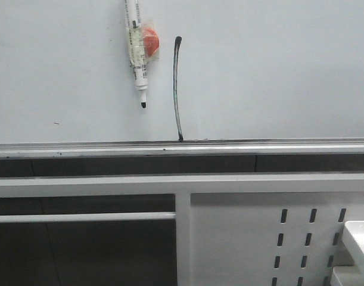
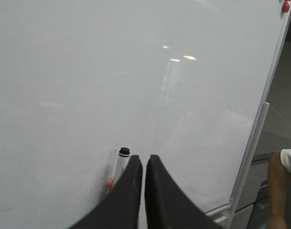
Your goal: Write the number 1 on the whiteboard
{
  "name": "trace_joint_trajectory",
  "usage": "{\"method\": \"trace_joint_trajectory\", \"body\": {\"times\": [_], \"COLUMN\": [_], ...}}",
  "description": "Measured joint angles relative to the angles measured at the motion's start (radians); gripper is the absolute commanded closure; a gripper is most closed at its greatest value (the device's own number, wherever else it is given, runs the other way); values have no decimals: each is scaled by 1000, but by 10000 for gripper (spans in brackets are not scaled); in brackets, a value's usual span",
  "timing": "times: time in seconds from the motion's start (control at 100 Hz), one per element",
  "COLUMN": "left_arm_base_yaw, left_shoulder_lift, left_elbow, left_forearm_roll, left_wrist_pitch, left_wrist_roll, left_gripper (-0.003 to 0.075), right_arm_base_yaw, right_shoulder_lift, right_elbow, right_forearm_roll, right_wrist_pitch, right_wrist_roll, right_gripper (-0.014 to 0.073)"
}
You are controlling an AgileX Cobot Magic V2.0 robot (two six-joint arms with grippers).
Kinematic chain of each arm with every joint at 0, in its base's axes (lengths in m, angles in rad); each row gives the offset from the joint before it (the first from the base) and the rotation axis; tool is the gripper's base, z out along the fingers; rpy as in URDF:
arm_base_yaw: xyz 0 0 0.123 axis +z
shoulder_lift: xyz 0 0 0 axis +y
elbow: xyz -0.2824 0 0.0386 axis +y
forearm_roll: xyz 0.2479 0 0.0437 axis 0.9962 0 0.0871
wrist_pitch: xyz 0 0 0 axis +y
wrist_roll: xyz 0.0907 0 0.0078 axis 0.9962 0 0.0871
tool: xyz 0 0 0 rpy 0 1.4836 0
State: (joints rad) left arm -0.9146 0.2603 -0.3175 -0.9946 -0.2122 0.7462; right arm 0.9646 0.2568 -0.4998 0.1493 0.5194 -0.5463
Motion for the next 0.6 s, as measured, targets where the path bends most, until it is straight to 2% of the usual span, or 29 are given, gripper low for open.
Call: {"method": "trace_joint_trajectory", "body": {"times": [0.26, 0.38, 0.5, 0.6], "left_arm_base_yaw": [0, 19, 131, 294], "left_shoulder_lift": [0, 0, 0, -5], "left_elbow": [2, 46, 138, 221], "left_forearm_roll": [-28, 99, 299, 420], "left_wrist_pitch": [-12, -63, -87, -65], "left_wrist_roll": [2, 4, 6, -39], "left_gripper": [740, 740, 740, 740], "right_arm_base_yaw": [0, 0, 0, 0], "right_shoulder_lift": [0, 0, 0, 0], "right_elbow": [0, 0, 0, 0], "right_forearm_roll": [0, 0, 0, 1], "right_wrist_pitch": [2, 4, 4, 4], "right_wrist_roll": [0, 0, 0, 0], "right_gripper": [645, 645, 645, 645]}}
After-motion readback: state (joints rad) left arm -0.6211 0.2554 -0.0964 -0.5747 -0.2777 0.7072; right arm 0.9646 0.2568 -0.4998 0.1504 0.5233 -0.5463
